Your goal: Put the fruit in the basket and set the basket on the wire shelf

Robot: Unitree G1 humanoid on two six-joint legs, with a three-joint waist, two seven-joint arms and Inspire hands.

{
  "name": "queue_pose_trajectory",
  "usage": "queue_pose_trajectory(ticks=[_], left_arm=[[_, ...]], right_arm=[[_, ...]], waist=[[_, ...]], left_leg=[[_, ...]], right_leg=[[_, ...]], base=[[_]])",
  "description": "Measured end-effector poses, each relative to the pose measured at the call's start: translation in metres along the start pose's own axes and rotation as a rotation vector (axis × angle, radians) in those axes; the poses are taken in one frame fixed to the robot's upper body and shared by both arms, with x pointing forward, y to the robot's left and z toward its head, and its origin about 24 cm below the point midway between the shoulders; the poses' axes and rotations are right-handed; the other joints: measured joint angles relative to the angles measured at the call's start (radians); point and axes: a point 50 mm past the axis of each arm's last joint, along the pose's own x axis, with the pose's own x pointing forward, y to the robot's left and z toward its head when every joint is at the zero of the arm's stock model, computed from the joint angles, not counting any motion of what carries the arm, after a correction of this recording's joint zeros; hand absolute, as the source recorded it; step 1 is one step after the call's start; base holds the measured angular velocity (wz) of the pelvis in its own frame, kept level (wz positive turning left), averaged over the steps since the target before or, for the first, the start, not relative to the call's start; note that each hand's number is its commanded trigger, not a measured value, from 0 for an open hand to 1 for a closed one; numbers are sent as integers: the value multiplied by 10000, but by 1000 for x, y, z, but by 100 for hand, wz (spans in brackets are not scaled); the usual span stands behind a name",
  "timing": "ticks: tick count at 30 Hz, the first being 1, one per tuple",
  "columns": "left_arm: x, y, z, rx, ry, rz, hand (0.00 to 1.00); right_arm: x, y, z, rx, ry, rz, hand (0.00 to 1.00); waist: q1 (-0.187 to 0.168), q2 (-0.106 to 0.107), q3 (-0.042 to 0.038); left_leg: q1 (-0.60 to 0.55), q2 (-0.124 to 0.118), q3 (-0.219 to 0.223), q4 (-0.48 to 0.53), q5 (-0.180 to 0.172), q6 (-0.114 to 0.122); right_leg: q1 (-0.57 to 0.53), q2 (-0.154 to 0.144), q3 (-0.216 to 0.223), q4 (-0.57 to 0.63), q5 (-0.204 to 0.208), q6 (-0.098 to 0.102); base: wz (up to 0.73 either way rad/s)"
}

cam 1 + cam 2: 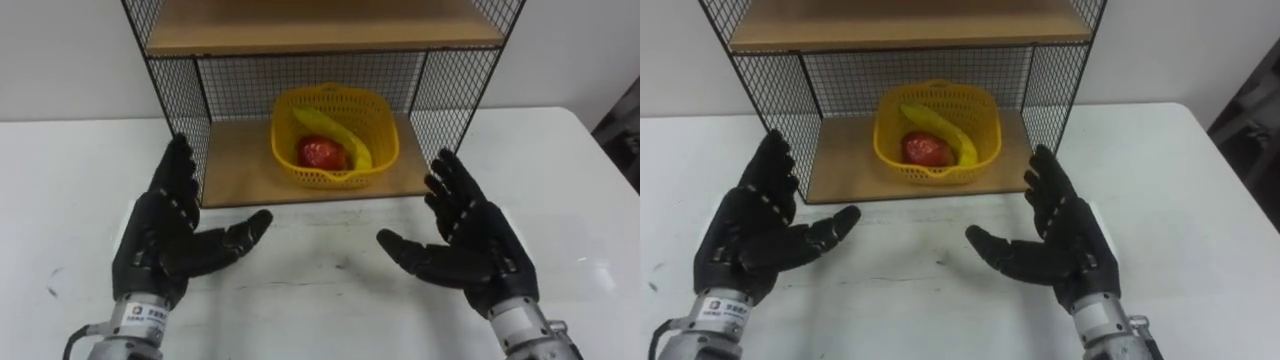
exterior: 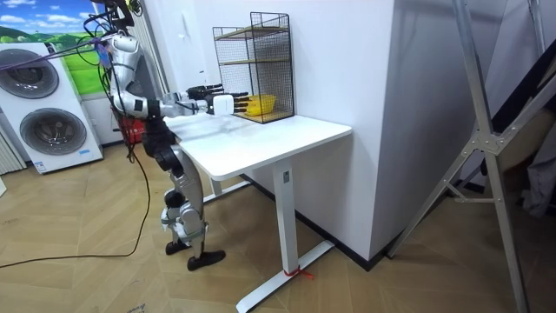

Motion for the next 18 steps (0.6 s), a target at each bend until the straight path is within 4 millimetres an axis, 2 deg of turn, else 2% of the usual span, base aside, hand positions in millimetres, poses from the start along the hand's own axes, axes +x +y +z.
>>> queue_pose_trajectory(ticks=[4, 6, 7, 9, 10, 12, 13, 15, 16, 18], left_arm=[[-3, 17, 28, 1049, -1511, 1469, 0], [-7, 35, 59, 1674, -3107, 3062, 0], [-9, 38, 67, 1788, -3580, 3471, 0], [-20, 55, 102, 2338, -5561, 5253, 0], [-23, 59, 111, 2505, -6057, 5701, 0], [-40, 76, 145, 3405, -8080, 7595, 0], [-44, 80, 154, 3574, -8616, 8017, 0], [-61, 92, 191, 4323, -10949, 9660, 0], [-65, 95, 200, 4377, -11496, 9975, 0], [-83, 103, 233, 4505, -13633, 11190, 0]], right_arm=[[-7, -20, 29, -890, -1123, -1394, 0], [-10, -37, 55, -1586, -2407, -2767, 0], [-11, -41, 62, -1762, -2757, -3153, 0], [-19, -57, 90, -2268, -4222, -4809, 0], [-22, -62, 97, -2372, -4595, -5229, 0], [-33, -82, 130, -2960, -6166, -7076, 0], [-37, -86, 139, -3099, -6606, -7510, 0], [-51, -103, 177, -3777, -8610, -9224, 0], [-55, -106, 185, -3951, -9086, -9596, 0], [-75, -116, 217, -4558, -10727, -10843, 0]], waist=[[158, 32, 3], [280, 35, 7], [315, 34, 8], [419, 67, 15], [439, 71, 10], [456, 86, 1], [476, 95, 2], [611, 107, -6], [621, 106, -6], [660, 115, -23]], left_leg=[[16, 10, 23, -12, 0, -3], [6, 16, 3, 17, 1, -5], [12, 17, 1, 20, 2, -5], [12, 14, -29, 49, 0, -7], [14, 8, -53, 35, -1, -7], [-3, -10, -93, 21, -4, -10], [-11, -15, -91, 23, -6, -10], [-39, -39, -111, 40, -11, -9], [-48, -44, -109, 63, -11, -10], [-125, -66, -114, 201, -29, -23]], right_leg=[[-6, 76, 50, 15, -2, -7], [-13, 79, 78, 23, -3, -10], [-8, 77, 67, 23, -3, -10], [21, 75, 7, -17, -12, -1], [26, 69, -10, -14, -22, 5], [-10, 36, -18, 48, -147, 104], [-33, 25, -19, 83, -180, 120], [-141, -21, -35, 311, -301, 99], [-172, -43, -35, 375, -331, 90], [-296, -100, -25, 490, -406, 62]], base=[[-1], [0], [0], [3], [8], [7], [0], [2], [4], [0]])
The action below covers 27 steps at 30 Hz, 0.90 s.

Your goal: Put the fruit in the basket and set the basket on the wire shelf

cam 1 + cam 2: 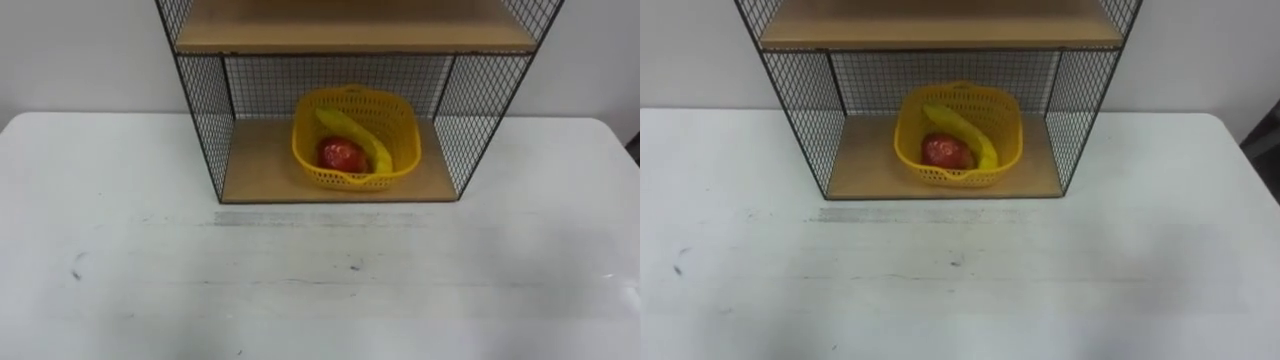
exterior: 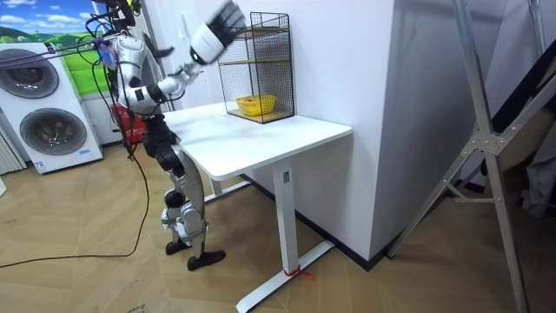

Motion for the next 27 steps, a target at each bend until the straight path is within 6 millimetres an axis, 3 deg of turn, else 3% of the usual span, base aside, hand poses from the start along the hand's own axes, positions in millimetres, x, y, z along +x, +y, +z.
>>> queue_pose_trajectory(ticks=[4, 6, 8, 10, 13, 14, 16, 18, 19, 21, 22, 24, 25, 27], left_arm=[[40, 23, 1, 629, -1275, 2010, 0], [57, 46, -13, 1413, -852, 3200, 0], [64, 69, -26, 2372, -110, 4301, 0], [64, 93, -41, 3162, 955, 5270, 0], [56, 137, -64, 4755, 2825, 6499, 0], [48, 157, -72, 5500, 3533, 6909, 0], [30, 186, -82, 6526, 4739, 7488, 0], [-8, 223, -94, 7805, 6665, 8196, 0], [-19, 231, -95, 8133, 7139, 8353, 0], [-65, 264, -91, 9180, 8743, 9133, 0], [-76, 273, -89, 9390, 9089, 9407, 0], [-116, 305, -69, 10195, 10245, 10450, 0], [-126, 311, -64, 10389, 10511, 10652, 0], [-162, 324, -47, 10904, 11451, 11277, 0]], right_arm=[[40, -31, 12, -895, -1498, -1984, 0], [59, -61, 7, -1300, -1316, -3739, 0], [62, -87, -1, -1847, -733, -5173, 0], [61, -107, -10, -1961, 87, -6239, 0], [51, -142, -33, -2662, 1960, -7576, 0], [45, -154, -41, -3022, 2599, -7975, 0], [32, -176, -54, -3283, 3702, -8855, 0], [-6, -207, -73, -3683, 5582, -10151, 0], [-19, -214, -78, -3820, 6045, -10477, 0], [-78, -244, -91, -4746, 7956, -11786, 0], [-94, -252, -91, -4957, 8394, -12189, 0], [-157, -275, -87, -5918, 10125, -13580, 0], [-172, -279, -85, -6211, 10533, -13800, 0], [-223, -281, -76, -7183, 11905, -14246, 0]], waist=[[-68, -77, -7], [-107, -119, -44], [-125, -112, -82], [-127, -105, -98], [-231, -98, -182], [-319, -64, -238], [-439, -40, -249], [-450, -38, -249], [-452, -38, -249], [-481, -35, -249], [-479, -27, -249], [-513, -2, -250], [-519, 0, -250], [-551, 11, -241]], left_leg=[[-160, -78, -147, 127, -86, 9], [-202, -94, -154, 209, -163, 9], [-290, -81, -154, 254, -181, -12], [-328, -89, -139, 293, -183, -14], [-392, -96, -197, 343, -224, -12], [-418, -114, -255, 358, -232, -3], [-419, -132, -268, 361, -232, 6], [-416, -119, -254, 360, -235, 7], [-416, -110, -240, 362, -240, 13], [-426, -91, -209, 359, -282, -25], [-427, -81, -206, 358, -293, -25], [-407, -58, -190, 360, -317, -24], [-394, -57, -171, 360, -319, -21], [-290, -8, -123, 383, -341, -11]], right_leg=[[-176, -173, -168, 374, -272, 75], [-240, -244, -259, 579, -441, 95], [-312, -229, -257, 592, -441, 78], [-354, -234, -257, 634, -398, -9], [-366, -237, -305, 609, -441, 64], [-358, -265, -366, 599, -448, 76], [-349, -291, -374, 607, -417, 44], [-333, -284, -370, 585, -359, -26], [-328, -280, -371, 577, -356, -30], [-335, -274, -357, 570, -358, -27], [-336, -269, -352, 567, -361, -24], [-323, -264, -328, 571, -364, -23], [-316, -264, -314, 570, -375, -2], [-225, -256, -264, 594, -432, 93]], base=[[13], [13], [2], [0], [4], [11], [7], [0], [0], [0], [0], [0], [-6], [-6]])
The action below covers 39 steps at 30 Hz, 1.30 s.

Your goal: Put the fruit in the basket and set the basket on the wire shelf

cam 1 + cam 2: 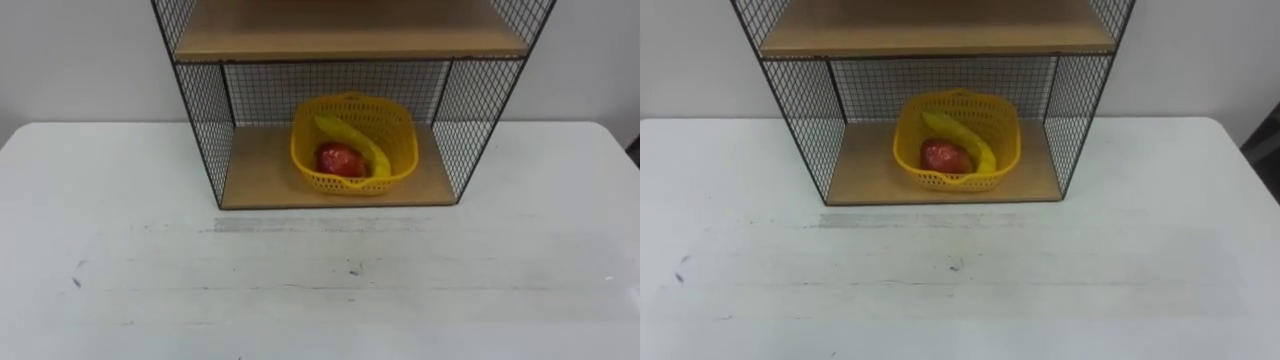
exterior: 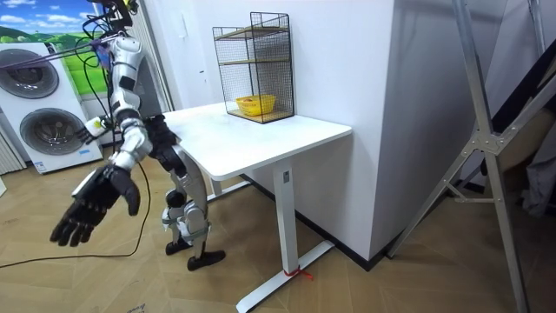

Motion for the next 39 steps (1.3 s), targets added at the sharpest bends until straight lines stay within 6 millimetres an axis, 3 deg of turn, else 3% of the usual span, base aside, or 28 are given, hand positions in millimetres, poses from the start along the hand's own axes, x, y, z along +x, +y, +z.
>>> queue_pose_trajectory(ticks=[3, 6, 7, 9, 14, 17, 19, 21, 23, 28, 33, 39], left_arm=[[1, 16, -33, 1026, 585, -43, 0], [-9, 24, -66, 2672, 814, -815, 0], [-11, 25, -72, 3114, 786, -1079, 0], [-24, 26, -98, 5606, 495, -2552, 0], [-48, 15, -126, 10096, -628, -6229, 0], [-70, 4, -144, 12708, -1453, -8350, 0], [-87, -5, -155, 13997, -2044, -9628, 0], [-111, -17, -166, 15035, -2803, -11100, 0], [-120, -20, -169, 15607, -3326, -11895, 0], [-123, -17, -175, 17147, -3966, -12174, 0], [-127, -10, -182, 18291, -4505, -12527, 0], [-131, -2, -190, 19132, -5034, -12822, 0]], right_arm=[[5, -24, -36, -1303, 545, -246, 0], [-4, -32, -72, -2886, 890, 129, 0], [-8, -32, -79, -3295, 893, 291, 0], [-27, -24, -107, -4788, 981, 1230, 0], [-53, -6, -133, -7944, 347, 3835, 0], [-68, 2, -148, -10484, -406, 5757, 0], [-75, 3, -157, -12008, -727, 6823, 0], [-89, 10, -168, -13532, -1044, 8185, 0], [-95, 12, -173, -14375, -1318, 8959, 0], [-110, 15, -185, -16437, -2069, 10521, 0], [-121, 16, -194, -18492, -3078, 11612, 0], [-133, 11, -206, -19059, -2740, 12622, 0]], waist=[[-40, 4, 8], [-159, -7, 8], [-197, -6, 8], [-294, 1, 13], [-481, -19, 19], [-531, -42, 101], [-551, -101, 209], [-514, -193, 413], [-495, -201, 463], [-496, -198, 424], [-497, -194, 311], [-474, -206, 320]], left_leg=[[149, 23, 10, 71, -75, 43], [171, 18, 73, 138, -61, 12], [170, 12, 69, 145, -65, 18], [168, 79, 248, 127, -84, 49], [370, 91, 268, 73, -50, 5], [494, 90, 293, -66, -7, 69], [525, 82, 285, -129, 25, 98], [630, 60, 326, -293, 105, 107], [645, 5, 350, -321, 113, 107], [637, 26, 368, -404, 171, 103], [692, 32, 381, -400, 175, 102], [875, 102, 442, -401, 174, 96]], right_leg=[[225, 28, 16, -84, 42, 33], [270, 25, 74, -94, 120, 37], [276, 23, 84, -111, 136, 45], [321, 60, 155, -269, 279, 52], [608, 101, 160, -511, 434, 19], [777, 124, 133, -718, 516, 1], [809, 135, 114, -751, 531, 14], [804, 167, 181, -779, 537, 15], [789, 226, 241, -806, 552, 19], [821, 275, 264, -1019, 680, 5], [875, 284, 274, -935, 685, -1], [1189, 350, 257, -1276, 765, 42]], base=[[0], [-5], [-4], [-8], [-1], [2], [0], [-7], [-8], [-3], [0], [0]])
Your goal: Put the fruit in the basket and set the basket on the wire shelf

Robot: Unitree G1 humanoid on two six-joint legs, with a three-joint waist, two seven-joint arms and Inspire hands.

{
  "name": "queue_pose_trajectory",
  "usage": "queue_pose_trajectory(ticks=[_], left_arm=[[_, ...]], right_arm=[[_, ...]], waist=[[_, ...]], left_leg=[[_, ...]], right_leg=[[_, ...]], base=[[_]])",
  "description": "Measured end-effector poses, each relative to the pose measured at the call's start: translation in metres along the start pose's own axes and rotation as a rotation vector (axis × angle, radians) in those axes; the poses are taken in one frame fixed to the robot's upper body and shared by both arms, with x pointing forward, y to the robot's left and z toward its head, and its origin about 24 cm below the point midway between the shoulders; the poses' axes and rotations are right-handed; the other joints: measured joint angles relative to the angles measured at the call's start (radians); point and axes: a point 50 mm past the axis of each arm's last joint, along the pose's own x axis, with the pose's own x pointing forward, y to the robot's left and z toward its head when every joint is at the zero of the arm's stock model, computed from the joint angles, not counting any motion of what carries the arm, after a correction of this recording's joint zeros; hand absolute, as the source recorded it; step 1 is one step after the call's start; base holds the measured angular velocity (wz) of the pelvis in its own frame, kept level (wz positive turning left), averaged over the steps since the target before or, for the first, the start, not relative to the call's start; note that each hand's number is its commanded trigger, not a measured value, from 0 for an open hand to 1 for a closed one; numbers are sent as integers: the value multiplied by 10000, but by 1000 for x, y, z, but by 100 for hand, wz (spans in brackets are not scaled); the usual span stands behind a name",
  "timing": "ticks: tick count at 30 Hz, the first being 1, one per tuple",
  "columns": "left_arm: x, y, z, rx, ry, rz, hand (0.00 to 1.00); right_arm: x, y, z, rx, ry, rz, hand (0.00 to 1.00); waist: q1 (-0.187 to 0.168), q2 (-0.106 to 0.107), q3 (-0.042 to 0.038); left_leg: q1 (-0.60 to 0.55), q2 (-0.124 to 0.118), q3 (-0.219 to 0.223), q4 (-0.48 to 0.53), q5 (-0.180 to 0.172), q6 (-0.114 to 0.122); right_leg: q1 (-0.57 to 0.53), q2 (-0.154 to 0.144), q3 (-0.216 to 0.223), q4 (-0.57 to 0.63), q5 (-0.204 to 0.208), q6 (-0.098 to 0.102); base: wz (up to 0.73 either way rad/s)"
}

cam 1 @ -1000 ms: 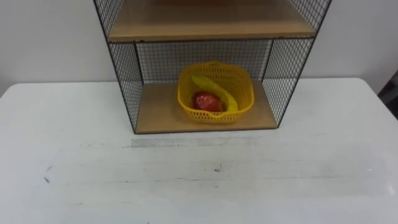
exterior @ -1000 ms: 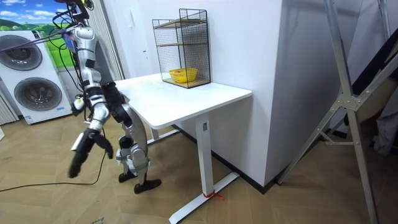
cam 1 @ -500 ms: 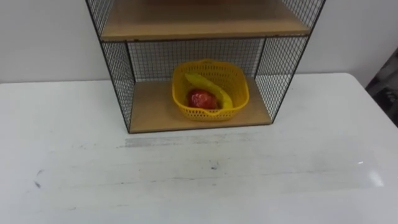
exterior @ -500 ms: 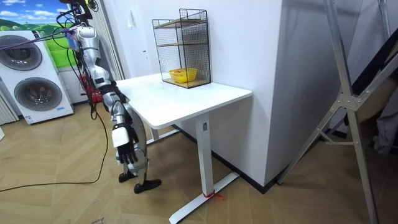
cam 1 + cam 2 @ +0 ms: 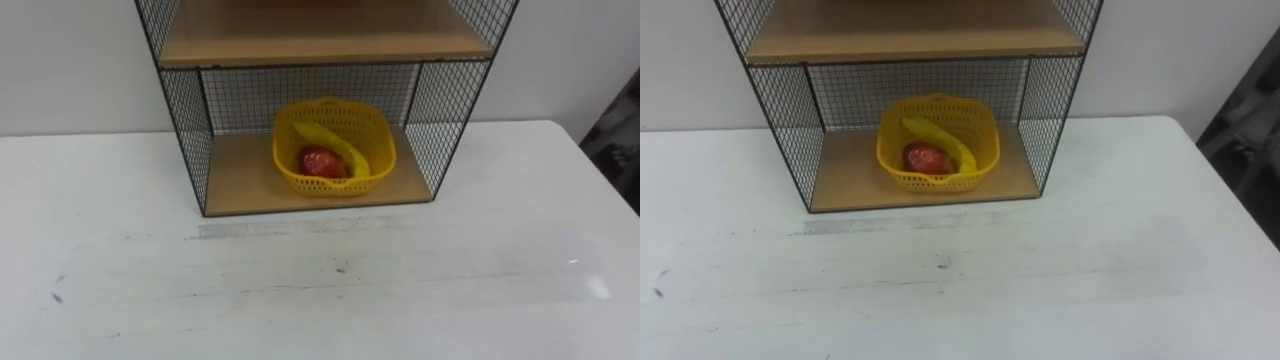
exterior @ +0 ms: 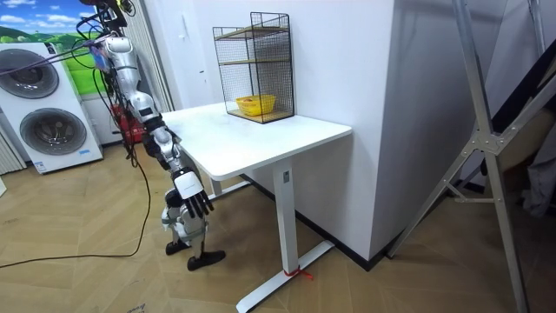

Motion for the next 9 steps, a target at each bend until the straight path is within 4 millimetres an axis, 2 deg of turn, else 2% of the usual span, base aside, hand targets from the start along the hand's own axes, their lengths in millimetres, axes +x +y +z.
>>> queue_pose_trajectory(ticks=[6, 9], left_arm=[[-1, -7, -2, 827, 67, -420, 0], [-2, -8, -4, 1047, 240, -657, 0]], right_arm=[[-1, 12, -2, -295, 30, 916, 0], [-1, 12, -7, -695, 213, 954, 0]], waist=[[22, -29, -1], [-5, -49, 3]], left_leg=[[17, 20, 41, -4, 1, -2], [103, 17, 27, -2, 0, -2]], right_leg=[[29, 23, 22, -5, 81, -70], [113, 17, 18, 6, 69, -61]], base=[[-1], [0]])
